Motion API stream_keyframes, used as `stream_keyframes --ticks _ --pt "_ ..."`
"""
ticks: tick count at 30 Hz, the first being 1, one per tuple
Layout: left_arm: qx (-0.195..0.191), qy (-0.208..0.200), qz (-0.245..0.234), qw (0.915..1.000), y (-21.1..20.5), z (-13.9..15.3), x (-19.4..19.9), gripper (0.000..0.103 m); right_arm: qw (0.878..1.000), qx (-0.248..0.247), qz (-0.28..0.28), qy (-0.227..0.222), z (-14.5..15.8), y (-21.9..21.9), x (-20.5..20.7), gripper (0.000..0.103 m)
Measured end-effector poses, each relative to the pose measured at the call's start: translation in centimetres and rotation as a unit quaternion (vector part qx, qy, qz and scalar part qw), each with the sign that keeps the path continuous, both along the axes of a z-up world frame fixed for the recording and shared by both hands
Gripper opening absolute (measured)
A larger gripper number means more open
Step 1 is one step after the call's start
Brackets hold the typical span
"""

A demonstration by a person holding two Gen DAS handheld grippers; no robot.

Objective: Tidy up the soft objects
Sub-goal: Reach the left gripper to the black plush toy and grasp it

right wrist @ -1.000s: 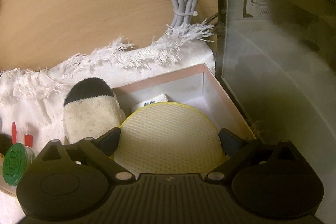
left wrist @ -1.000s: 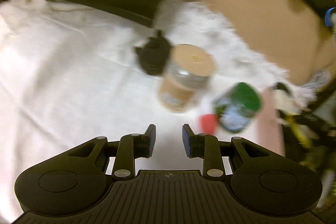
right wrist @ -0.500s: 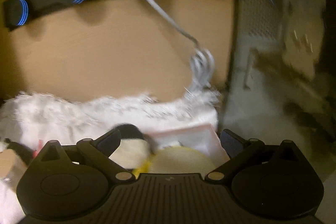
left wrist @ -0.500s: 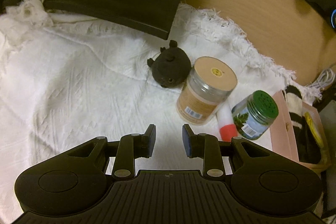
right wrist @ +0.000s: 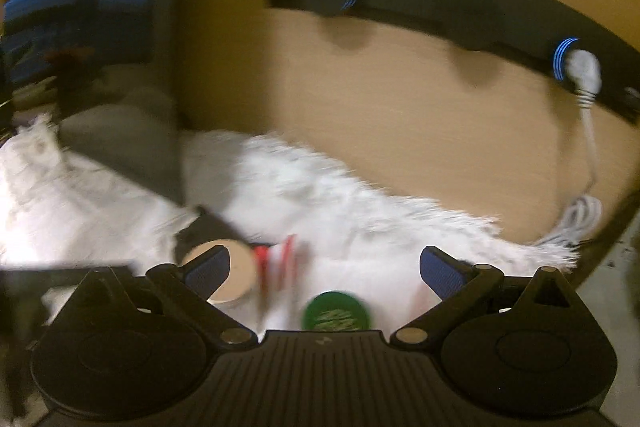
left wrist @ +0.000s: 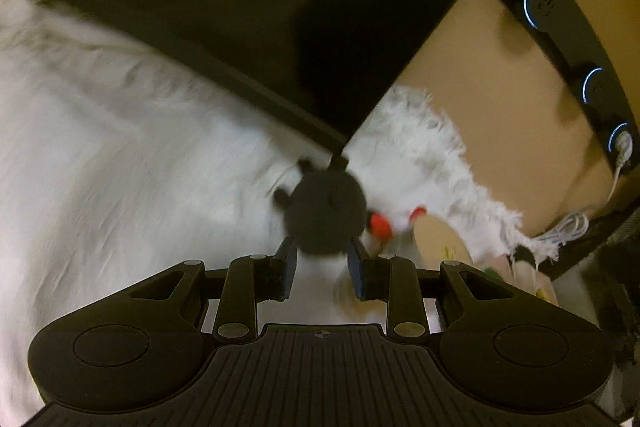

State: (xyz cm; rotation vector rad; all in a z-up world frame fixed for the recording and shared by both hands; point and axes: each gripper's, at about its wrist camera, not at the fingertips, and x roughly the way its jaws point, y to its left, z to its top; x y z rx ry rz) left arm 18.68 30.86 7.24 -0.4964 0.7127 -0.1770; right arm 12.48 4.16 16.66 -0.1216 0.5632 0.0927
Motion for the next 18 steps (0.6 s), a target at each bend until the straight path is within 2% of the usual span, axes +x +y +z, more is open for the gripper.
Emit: stream_keyframes --ticks 3,6,10,11,12,13,15,18 --pt "0.001 -0.023 -0.024 0.9994 0.1 0.0 2.7 0.030 1.000 -0.011 0.010 0.013 -0.9 1.3 -1.1 0.101" --pt "0.025 -0.036 -0.035 0.9984 -0.6 0.1 4.7 0.030 0.999 -0.022 0.000 0.026 -2.3 1.6 -1.9 0.101" --pt "0.034 -0.028 -0.027 0.9987 -1.6 -0.5 7.2 0.031 0.998 -0.044 -0.024 0.038 -4.2 1.2 -2.5 0.101" --pt "0.039 -0.021 -0.028 0.9986 -2.0 -0.8 7.8 0.036 0.998 -0.047 -0.028 0.038 -4.5 1.1 -2.8 0.101" --pt "0.047 -0.011 -0.033 0.9983 -2.3 -1.1 8.4 0.050 0.998 -0.050 -0.030 0.037 -4.7 0.9 -3.1 0.101" --pt "0.057 -0.001 -0.038 0.9977 -2.6 -1.4 8.9 0.055 0.997 -0.053 -0.032 0.036 -4.8 0.8 -3.4 0.101" --pt "0.055 0.010 -0.044 0.9974 -2.9 -1.7 9.5 0.058 0.997 -0.057 -0.035 0.035 -5.0 0.6 -3.7 0.101" --pt "0.027 0.047 -0.079 0.9954 -3.3 -2.3 10.6 0.065 0.997 -0.050 -0.037 0.040 -5.2 0.2 -3.6 0.101"
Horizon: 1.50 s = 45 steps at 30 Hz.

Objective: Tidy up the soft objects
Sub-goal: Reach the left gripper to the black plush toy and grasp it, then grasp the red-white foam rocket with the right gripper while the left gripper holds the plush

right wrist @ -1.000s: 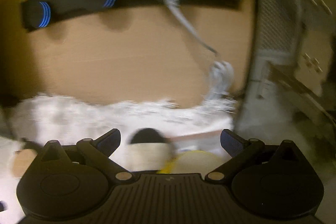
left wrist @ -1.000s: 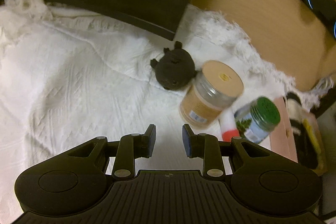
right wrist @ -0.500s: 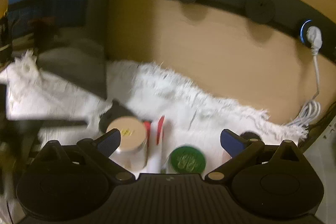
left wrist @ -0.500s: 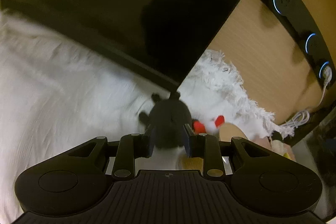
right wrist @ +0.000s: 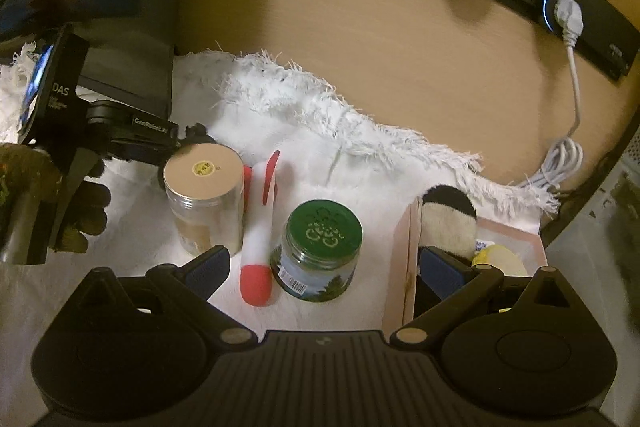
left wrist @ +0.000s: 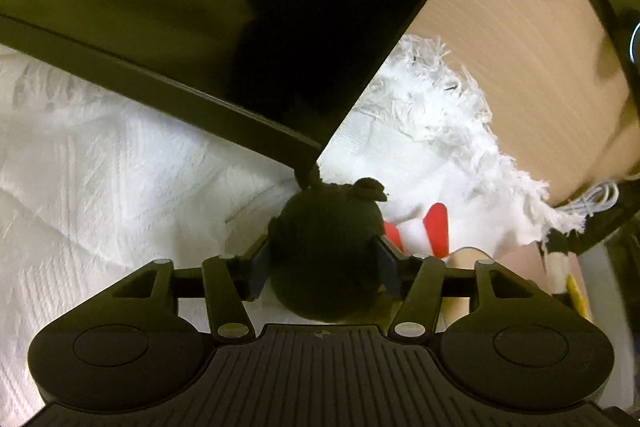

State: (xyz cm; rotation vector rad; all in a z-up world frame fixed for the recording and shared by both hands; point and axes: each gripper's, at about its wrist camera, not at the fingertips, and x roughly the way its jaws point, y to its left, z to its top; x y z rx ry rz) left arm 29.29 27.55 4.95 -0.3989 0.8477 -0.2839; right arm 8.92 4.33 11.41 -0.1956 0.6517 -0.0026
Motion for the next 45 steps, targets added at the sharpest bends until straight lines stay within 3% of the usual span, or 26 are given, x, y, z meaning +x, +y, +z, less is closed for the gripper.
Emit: stream_keyframes --ticks 4,9,14,17,20,22,29,32,33,34,39,42,44,45 --pt "0.009 -0.011 0.010 0.9998 -0.2 -0.2 0.5 0.068 1.000 0.004 -0.005 0.002 -0.1 -0.1 -0.1 0.101" --pt "-0.023 -0.008 0.021 0.9995 -0.1 -1.1 1.7 0.075 1.000 0.007 -0.011 0.013 -0.5 -0.4 -0.3 0.101" --pt "-0.051 -0.003 0.015 0.9986 -0.4 -2.3 2.0 0.067 0.999 0.014 -0.021 0.024 -0.6 -1.1 -0.4 0.101" --pt "-0.060 -0.006 0.018 0.9980 0.1 -2.1 1.6 0.066 1.000 -0.016 0.003 0.017 -0.5 -0.6 -0.7 0.097" --pt "-0.054 -0.013 0.016 0.9984 1.2 -1.6 0.4 0.065 0.997 -0.067 0.042 0.012 -1.5 1.2 -0.8 0.077" --pt "-0.050 -0.023 0.018 0.9983 2.4 -0.9 -0.9 0.065 0.996 -0.076 0.054 0.015 -2.6 2.2 -0.2 0.062" --pt "-0.056 -0.040 0.048 0.9965 6.7 1.7 -5.9 0.065 0.992 -0.118 0.031 0.019 -8.4 6.4 3.7 0.055" --pt "-0.062 -0.040 0.051 0.9959 8.2 2.1 -7.7 0.065 0.994 -0.101 0.007 0.051 -10.2 7.4 5.0 0.039" --pt "-0.064 -0.037 0.052 0.9959 8.3 2.0 -7.9 0.065 0.994 -0.093 0.002 0.060 -10.6 7.5 5.2 0.026" --pt "-0.065 -0.033 0.053 0.9959 8.5 1.8 -8.2 0.065 0.994 -0.081 -0.001 0.068 -10.8 7.6 5.3 0.024" --pt "-0.071 -0.015 0.056 0.9958 9.5 0.3 -8.3 0.065 0.996 -0.020 0.010 0.081 -9.8 7.4 4.2 0.019" --pt "-0.082 -0.001 0.059 0.9949 9.6 -0.9 -8.2 0.065 0.997 -0.019 0.011 0.072 -9.2 7.4 3.3 0.019" --pt "-0.087 0.003 0.055 0.9946 9.6 -1.2 -8.0 0.065 0.998 -0.025 0.002 0.060 -9.0 7.4 3.5 0.025" --pt "-0.089 0.004 0.054 0.9946 9.4 -1.3 -7.8 0.065 0.998 -0.029 -0.004 0.059 -9.2 7.5 3.8 0.035"
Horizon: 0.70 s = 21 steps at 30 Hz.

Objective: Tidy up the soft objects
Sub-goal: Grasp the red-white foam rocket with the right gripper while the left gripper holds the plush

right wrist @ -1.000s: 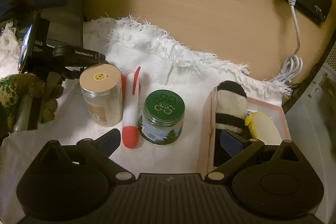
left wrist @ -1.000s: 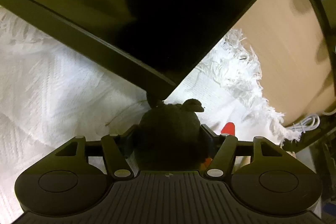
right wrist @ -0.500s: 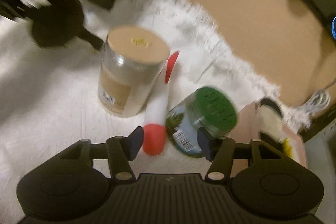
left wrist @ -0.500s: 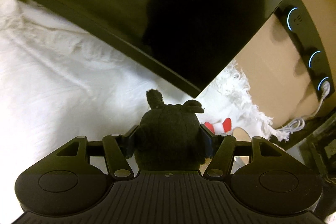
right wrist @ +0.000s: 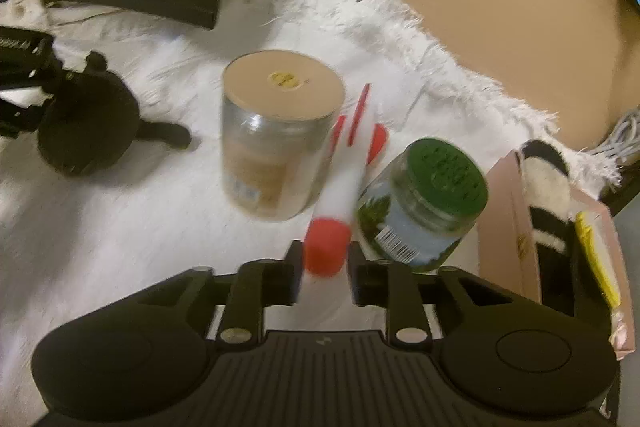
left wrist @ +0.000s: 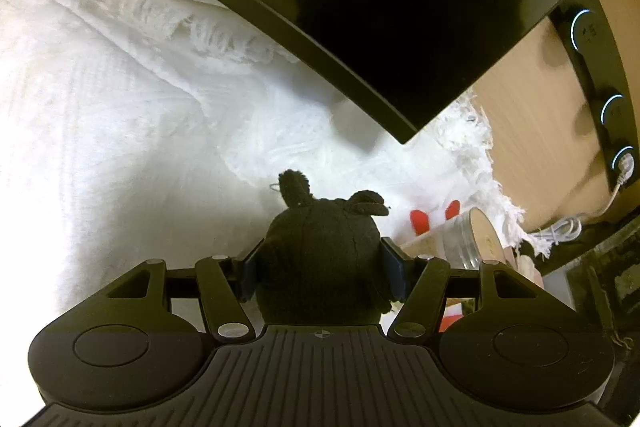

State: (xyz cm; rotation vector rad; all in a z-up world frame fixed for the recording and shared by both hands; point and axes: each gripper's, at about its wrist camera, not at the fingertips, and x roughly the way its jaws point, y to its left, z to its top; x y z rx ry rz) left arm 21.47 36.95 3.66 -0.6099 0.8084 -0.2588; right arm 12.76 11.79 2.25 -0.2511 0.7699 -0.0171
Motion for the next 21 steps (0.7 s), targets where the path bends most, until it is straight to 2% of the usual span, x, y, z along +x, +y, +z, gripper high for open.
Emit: stream_keyframes --ticks 1,2,5,8,9,10,14,17,21 --pt "-0.001 0.001 -0.002 1.0000 -0.2 0.0 0.2 0.065 1.000 -0.004 -0.007 -0.001 -0.2 0.1 0.5 0.047" --pt "0.000 0.001 -0.005 1.0000 -0.4 -0.1 0.5 0.066 1.000 -0.007 -0.014 -0.003 -0.5 0.2 1.0 0.052" --pt "0.009 0.003 -0.015 0.9998 -1.2 -0.3 0.9 0.066 0.999 -0.006 -0.036 0.001 -1.3 0.6 2.4 0.055" --pt "0.023 0.007 -0.020 0.9995 -1.7 -0.6 1.2 0.066 0.998 -0.002 -0.059 0.009 -2.2 0.6 3.6 0.050" --pt "0.026 0.007 -0.022 0.9994 -1.8 -0.7 1.3 0.066 0.998 0.003 -0.062 0.013 -2.4 0.5 3.7 0.042" --pt "0.029 0.006 -0.023 0.9993 -2.0 -0.8 1.3 0.066 0.998 0.004 -0.066 0.017 -2.6 0.4 3.9 0.028" --pt "0.034 0.002 -0.024 0.9991 -2.0 -0.7 1.4 0.065 0.998 0.016 -0.061 0.019 -2.1 -0.6 3.6 0.028" --pt "0.039 -0.018 -0.025 0.9988 -2.1 0.6 1.2 0.065 0.999 0.010 -0.049 -0.020 0.4 -1.2 1.8 0.028" --pt "0.047 -0.067 -0.027 0.9963 -2.6 4.5 1.0 0.065 0.996 0.007 -0.033 -0.077 4.8 -2.7 -0.7 0.028"
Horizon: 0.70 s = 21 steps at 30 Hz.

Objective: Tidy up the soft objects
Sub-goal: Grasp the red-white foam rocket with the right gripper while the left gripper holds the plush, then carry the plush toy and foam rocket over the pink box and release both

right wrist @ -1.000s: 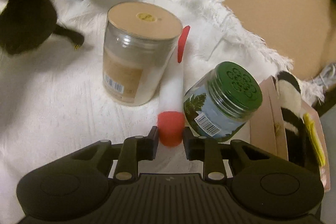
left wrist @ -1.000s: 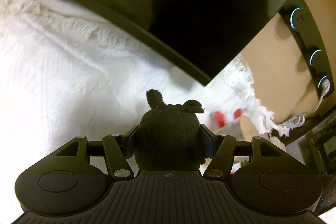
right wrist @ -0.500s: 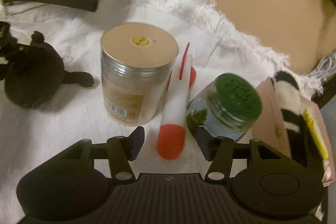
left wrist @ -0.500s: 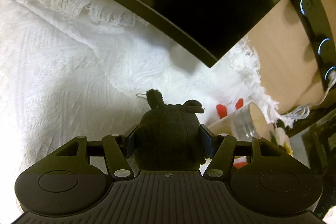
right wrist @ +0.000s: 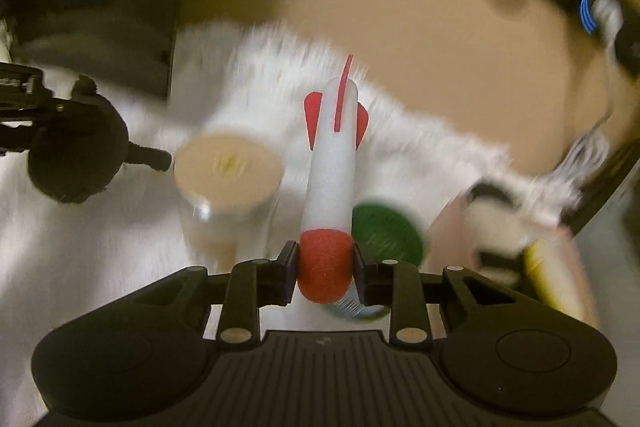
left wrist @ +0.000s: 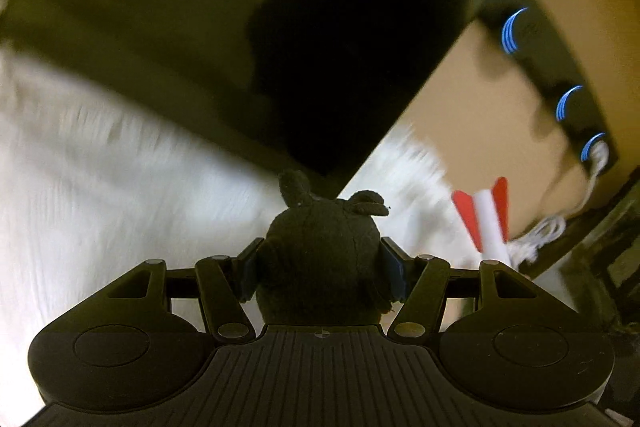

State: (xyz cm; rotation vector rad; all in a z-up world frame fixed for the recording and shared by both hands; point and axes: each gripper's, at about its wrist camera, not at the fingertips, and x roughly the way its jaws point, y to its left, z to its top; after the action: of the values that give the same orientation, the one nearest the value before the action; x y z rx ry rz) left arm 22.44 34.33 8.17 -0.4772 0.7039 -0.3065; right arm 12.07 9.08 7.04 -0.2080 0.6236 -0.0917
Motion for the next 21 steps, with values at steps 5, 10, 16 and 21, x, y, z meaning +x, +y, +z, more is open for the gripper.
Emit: stream_keyframes --ticks 5,10,16,21 --pt "0.004 -0.066 -0.006 0.9978 -2.0 6.1 -0.5 0.065 0.998 0.005 -0.017 -0.065 5.0 -4.1 -3.1 0.028" --pt "-0.009 -0.112 -0.038 0.9930 -6.6 10.9 -1.2 0.066 0.994 0.006 -0.038 -0.103 7.5 -8.9 -7.8 0.028" --pt "-0.031 -0.123 -0.123 0.9843 -16.1 13.2 -1.5 0.066 0.990 -0.012 -0.072 -0.117 6.8 -14.6 -12.5 0.028" --pt "-0.048 -0.089 -0.186 0.9774 -24.4 12.0 -0.9 0.066 0.987 0.001 -0.098 -0.126 5.9 -18.4 -15.9 0.028"
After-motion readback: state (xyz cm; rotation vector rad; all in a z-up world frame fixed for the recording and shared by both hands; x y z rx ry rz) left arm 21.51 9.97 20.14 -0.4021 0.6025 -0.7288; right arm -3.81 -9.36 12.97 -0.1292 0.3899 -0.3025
